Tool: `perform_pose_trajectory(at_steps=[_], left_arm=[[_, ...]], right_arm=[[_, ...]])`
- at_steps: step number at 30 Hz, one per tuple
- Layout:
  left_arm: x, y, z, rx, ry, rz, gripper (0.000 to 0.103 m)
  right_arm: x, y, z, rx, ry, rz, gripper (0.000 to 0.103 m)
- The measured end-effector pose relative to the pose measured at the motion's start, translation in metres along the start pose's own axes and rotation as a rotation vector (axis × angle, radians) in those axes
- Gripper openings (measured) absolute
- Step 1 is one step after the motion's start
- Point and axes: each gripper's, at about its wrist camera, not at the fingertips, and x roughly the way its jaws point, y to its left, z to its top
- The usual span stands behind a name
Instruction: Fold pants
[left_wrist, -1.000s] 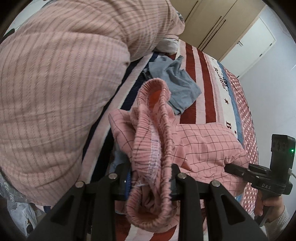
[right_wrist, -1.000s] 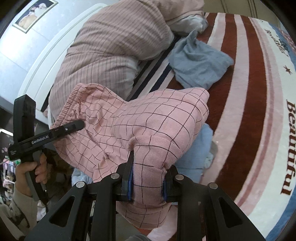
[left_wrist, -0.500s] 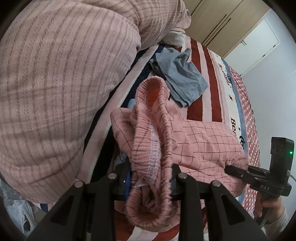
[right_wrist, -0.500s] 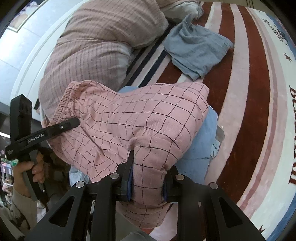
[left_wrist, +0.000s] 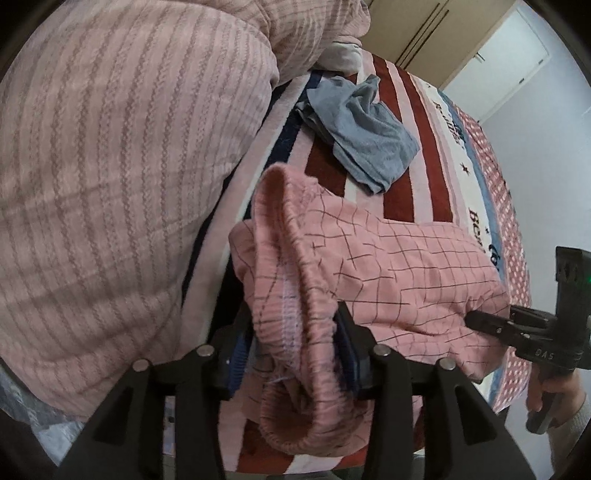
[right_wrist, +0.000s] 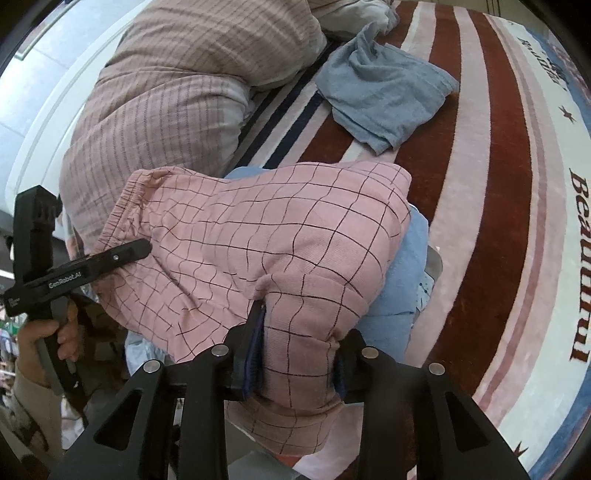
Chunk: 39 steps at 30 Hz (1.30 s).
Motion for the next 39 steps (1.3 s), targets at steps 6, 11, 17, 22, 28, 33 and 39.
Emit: perform_pose_trajectory(at_steps=[6,11,17,22,28,33,39], left_arm=[[-0.001,-0.008,0.005,0.017,-0.021,0.007,0.029],[0.001,-0.021,0.011,0.036,-0.069,0.016,0.024],[0.007,-0.031,0.019,0.061,-0.082,0.049,0.024],[0.009,-0.034,0.017,0.054,-0.058,0.102,0.037],[-0.006,-0.049,0.007,0.065,-0.101,0.179,0.071],[-0.022,-0.071,-0.007,0.071,-0.152,0.226,0.078],[-0.045,-0.111,-0.037,0.07,-0.261,0.266,0.085]], right_arm=[[-0.005,-0.001,-0.003,-0.017,-0.021,0.002,0.026],[-0.016,-0.003,-0.008,-0.064,-0.081,0.004,0.02],[-0.014,-0.016,-0.011,-0.02,-0.076,0.038,0.02],[-0.013,-0.019,-0.009,0.019,-0.048,0.024,0.035],[-0.03,-0.024,-0.013,-0.005,-0.072,-0.033,0.059],[-0.042,-0.029,-0.025,-0.021,-0.088,-0.031,0.065],[-0.062,-0.033,-0.049,-0.091,-0.137,-0.037,0.074]])
